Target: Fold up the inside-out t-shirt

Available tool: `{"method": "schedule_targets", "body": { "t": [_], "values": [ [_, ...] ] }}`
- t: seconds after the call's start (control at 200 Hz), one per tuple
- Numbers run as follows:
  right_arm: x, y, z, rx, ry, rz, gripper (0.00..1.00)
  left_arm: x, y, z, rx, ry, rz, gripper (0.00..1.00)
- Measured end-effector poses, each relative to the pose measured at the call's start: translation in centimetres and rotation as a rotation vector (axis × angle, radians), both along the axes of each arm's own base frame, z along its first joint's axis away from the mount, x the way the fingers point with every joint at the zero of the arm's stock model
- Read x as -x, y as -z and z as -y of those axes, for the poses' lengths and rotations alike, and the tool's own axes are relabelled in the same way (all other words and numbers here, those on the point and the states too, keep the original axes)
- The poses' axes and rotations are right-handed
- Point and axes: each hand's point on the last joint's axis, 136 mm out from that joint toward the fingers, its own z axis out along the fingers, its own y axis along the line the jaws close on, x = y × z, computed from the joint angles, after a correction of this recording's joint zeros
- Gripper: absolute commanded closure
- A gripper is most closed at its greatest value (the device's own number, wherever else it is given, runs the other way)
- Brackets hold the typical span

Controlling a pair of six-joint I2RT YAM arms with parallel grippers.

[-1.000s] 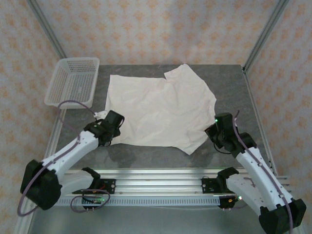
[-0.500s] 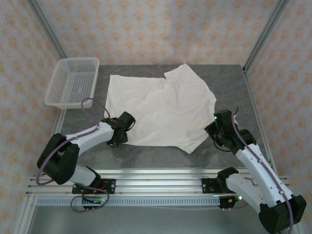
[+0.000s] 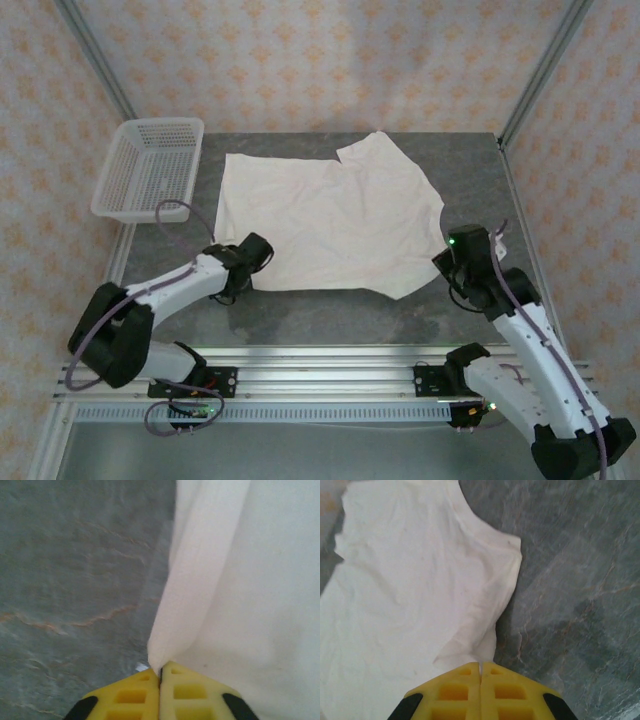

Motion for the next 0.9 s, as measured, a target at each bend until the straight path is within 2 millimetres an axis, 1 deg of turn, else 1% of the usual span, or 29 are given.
{"method": "schedule_targets", "body": {
  "t": [0.085,0.155,0.17,0.185,0.22,0.285,0.335,0.395,0.44,0.465,0.51,0.555,0.605,0.65,0.691,0.761,0.806,0.811,0.836,0.841,0.866,0.871,0.901],
  "values": [
    [-0.4,-2.5,0.9,0.017,0.038,0.057,1.00,-0.4,-2.6,-0.5,0.005,-0.016,0.091,1.00],
    [-0.8,-5.4,1.4,0.030,0.062,0.116,1.00,-1.1,-5.5,-0.6,0.026,-0.023,0.195,1.00],
    [-0.8,-6.1,1.6,0.033,0.066,0.129,1.00,-1.4,-6.4,-0.6,0.033,-0.021,0.224,1.00],
    [-1.0,-7.0,1.7,0.035,0.070,0.148,1.00,-1.5,-6.9,-0.6,0.038,-0.023,0.243,1.00],
    [-1.1,-8.7,1.9,0.041,0.078,0.184,1.00,-2.0,-9.0,-0.6,0.053,-0.020,0.310,1.00],
    [-1.3,-12.6,2.4,0.055,0.091,0.263,1.00,-2.6,-12.5,-0.7,0.070,-0.012,0.415,1.00],
    [-1.3,-15.9,2.8,0.064,0.095,0.331,1.00,-2.9,-15.6,-1.0,0.084,-0.006,0.502,1.00],
    [-1.2,-20.2,3.1,0.067,0.099,0.427,1.00,-2.8,-18.7,-1.2,0.113,0.001,0.597,1.00],
    [-0.8,-22.9,3.4,0.066,0.101,0.491,1.00,-2.6,-20.4,-1.2,0.144,0.012,0.663,1.00],
    [-0.7,-24.1,3.5,0.066,0.101,0.521,1.00,-2.4,-21.2,-1.2,0.165,0.018,0.702,1.00],
    [-0.5,-25.6,3.6,0.069,0.102,0.561,1.00,-2.4,-22.2,-1.0,0.210,0.034,0.772,1.00],
    [-0.2,-26.7,3.9,0.073,0.105,0.592,1.00,-2.3,-22.5,-0.7,0.247,0.050,0.819,1.00],
    [-0.2,-27.3,4.0,0.078,0.107,0.609,1.00,-2.6,-22.2,-0.2,0.271,0.067,0.839,1.00],
    [-0.5,-27.0,3.9,0.088,0.104,0.602,1.00,-3.4,-21.4,0.4,0.275,0.076,0.825,1.00],
    [-1.2,-26.4,3.7,0.099,0.098,0.581,1.00,-4.4,-20.4,0.9,0.262,0.078,0.790,1.00],
    [-3.2,-24.4,3.1,0.135,0.083,0.514,1.00,-6.7,-17.7,1.9,0.223,0.075,0.700,1.00],
    [-5.0,-22.5,2.6,0.170,0.072,0.449,1.00,-8.3,-15.7,2.4,0.206,0.073,0.636,1.00],
    [-5.1,-22.3,2.5,0.173,0.071,0.444,1.00,-8.6,-15.2,2.5,0.203,0.073,0.621,1.00],
    [-6.1,-21.3,2.3,0.191,0.066,0.410,1.00,-9.4,-14.0,2.8,0.201,0.072,0.590,1.00],
    [-6.4,-21.0,2.3,0.197,0.065,0.399,1.00,-9.7,-13.5,2.9,0.198,0.070,0.576,1.00],
    [-7.3,-19.9,2.1,0.212,0.060,0.366,1.00,-10.4,-12.1,3.1,0.201,0.069,0.542,1.00],
    [-7.4,-19.8,2.0,0.215,0.059,0.361,1.00,-10.7,-11.5,3.2,0.201,0.068,0.529,1.00],
    [-8.5,-18.4,1.8,0.233,0.054,0.321,1.00,-11.5,-9.9,3.4,0.209,0.065,0.490,1.00]
  ]
}}
